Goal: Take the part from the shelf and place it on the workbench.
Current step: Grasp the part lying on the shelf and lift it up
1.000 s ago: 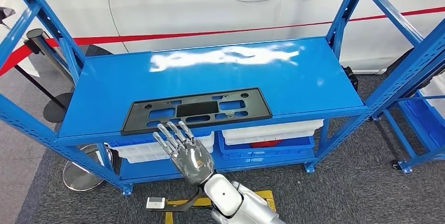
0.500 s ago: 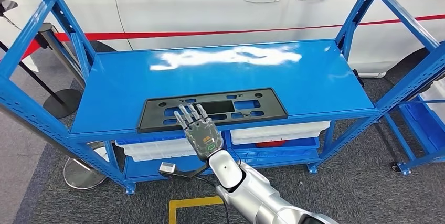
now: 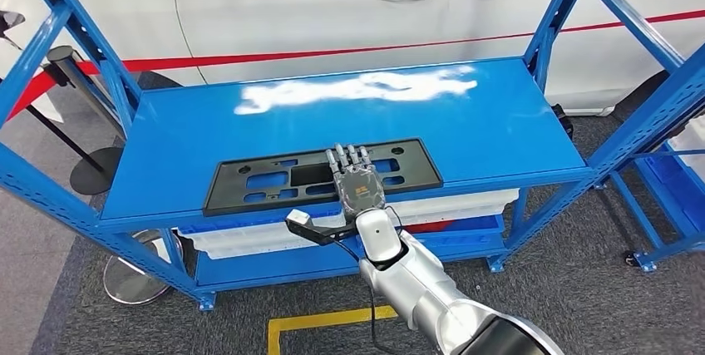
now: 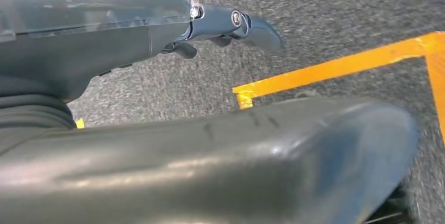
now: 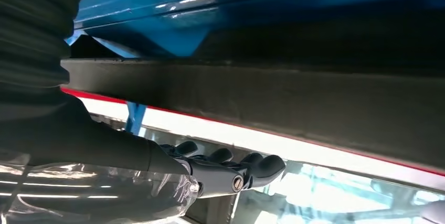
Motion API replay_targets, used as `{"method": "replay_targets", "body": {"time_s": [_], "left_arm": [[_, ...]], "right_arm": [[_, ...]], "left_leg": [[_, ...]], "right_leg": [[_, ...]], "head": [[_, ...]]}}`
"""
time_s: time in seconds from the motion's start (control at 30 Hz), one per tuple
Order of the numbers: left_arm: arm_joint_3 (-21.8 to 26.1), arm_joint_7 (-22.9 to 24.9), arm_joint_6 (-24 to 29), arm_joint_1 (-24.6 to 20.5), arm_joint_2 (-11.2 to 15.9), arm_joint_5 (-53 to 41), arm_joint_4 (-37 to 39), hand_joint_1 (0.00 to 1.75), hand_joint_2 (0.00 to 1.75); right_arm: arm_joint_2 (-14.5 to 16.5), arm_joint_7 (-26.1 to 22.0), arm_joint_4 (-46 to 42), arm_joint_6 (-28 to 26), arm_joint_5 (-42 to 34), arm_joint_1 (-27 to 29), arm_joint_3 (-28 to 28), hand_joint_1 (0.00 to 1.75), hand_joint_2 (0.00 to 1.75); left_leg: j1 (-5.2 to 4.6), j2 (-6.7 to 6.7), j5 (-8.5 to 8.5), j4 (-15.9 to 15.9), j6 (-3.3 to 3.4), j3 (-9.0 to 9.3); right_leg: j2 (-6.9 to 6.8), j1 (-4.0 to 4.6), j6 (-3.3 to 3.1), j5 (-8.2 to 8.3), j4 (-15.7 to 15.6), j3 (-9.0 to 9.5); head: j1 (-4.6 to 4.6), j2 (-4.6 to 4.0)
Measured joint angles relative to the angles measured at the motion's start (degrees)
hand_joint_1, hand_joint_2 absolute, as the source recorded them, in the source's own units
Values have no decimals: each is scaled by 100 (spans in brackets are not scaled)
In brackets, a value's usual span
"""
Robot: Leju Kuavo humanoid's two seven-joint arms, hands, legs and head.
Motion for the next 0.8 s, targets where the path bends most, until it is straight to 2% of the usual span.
{"method": "replay_targets", "body": {"time_s": [0.03, 0.07, 0.1, 0.2, 0.27, 0.3, 0.37, 0.4, 0.43, 0.47, 0.53, 0.6, 0.67, 0.73, 0.8], "left_arm": [[5, 2, 0, 3, 6, 3, 3, 0, 0], [11, 7, 0, 3, 10, 4, 7, 0, 0], [18, 16, 0, 1, 13, 5, 10, 0, 0], [44, 79, 0, -6, 18, 8, 17, 0, 0], [51, 120, 1, -5, 20, 7, 19, 0, 0], [52, 132, 1, -5, 21, 6, 19, 0, 0], [53, 138, 3, -5, 22, 4, 19, 0, 0], [53, 137, 5, -4, 22, 4, 20, 0, 0], [53, 135, 8, -3, 22, 4, 20, 0, 0], [54, 130, 10, -1, 22, 5, 21, 0, 0], [55, 117, 15, -2, 18, 7, 21, 0, 0], [55, 107, 20, -9, 9, 11, 21, 0, 0], [55, 100, 25, -11, 4, 27, 21, 0, 0], [57, 99, 32, -7, 5, 49, 21, 0, 0], [62, 100, 35, -3, 8, 57, 23, 0, 0]], "right_arm": [[0, 5, 16, 16, -6, -19, -52, 175, 175], [0, 13, 30, 46, -14, -35, -111, 175, 175], [0, 20, 41, 80, -22, -45, -176, 175, 175], [-7, -26, 54, 161, -22, -27, -391, 175, 175], [-22, -101, 46, 180, -3, -4, -529, 175, 175], [-34, -136, 41, 179, 4, 9, -581, 175, 175], [-69, -208, 19, 162, 9, 35, -640, 175, 175], [-88, -242, -1, 148, 9, 49, -658, 175, 175], [-103, -280, -30, 133, 9, 60, -674, 175, 175], [-112, -319, -71, 117, 9, 66, -694, 175, 175], [-119, -439, -194, 77, -3, 69, -756, 175, 175], [-118, -638, -379, 22, -63, 81, -846, 175, 175], [-115, -922, -668, -30, -256, 147, -958, 175, 175], [-113, -1287, -1144, -14, -726, 284, -1096, 175, 175], [-102, -1638, -1821, 128, -1459, 472, -1227, 175, 175]], "left_leg": [[9, 4, 185, -419, -5, 204], [7, 4, 319, -778, 11, 374], [1, 3, 381, -1006, 36, 477], [-20, -1, 391, -1107, 158, 497], [-16, 10, 427, -1143, 249, 498], [-10, 18, 447, -1161, 288, 493], [-21, 28, 468, -1162, 330, 457], [-27, 30, 479, -1161, 336, 439], [-32, 28, 490, -1159, 337, 425], [-36, 24, 500, -1156, 333, 416], [-42, 12, 514, -1142, 314, 412], [-65, 0, 519, -1114, 268, 398], [-73, -5, 533, -1114, 201, 386], [-67, -9, 531, -1112, 135, 375], [-60, -10, 324, -828, 79, 248]], "right_leg": [[10, -1, 28, -18, 16, 8], [19, 5, 59, -33, 36, 6], [25, 16, 93, -41, 51, -1], [35, 23, 189, -30, 53, -27], [35, -1, 248, -151, 210, -101], [33, -11, 269, -305, 454, -216], [30, -17, 296, -690, 1202, -572], [29, -17, 303, -816, 1538, -731], [29, -17, 302, -838, 1697, -799], [29, -17, 292, -753, 1633, -751], [30, -11, 239, -397, 907, -328], [26, 19, 185, -188, 236, 37], [23, 53, 150, -171, 78, 95], [17, 35, 91, -130, 43, 91], [-1, -2, 25, -93, 2, 98]], "head": [[0, 0], [0, 0], [1, 0], [1, 0], [1, 0], [1, 0], [2, 0], [2, 0], [2, 0], [2, 0], [2, 0], [2, 0], [1, 0], [2, 0], [1, 0]]}}
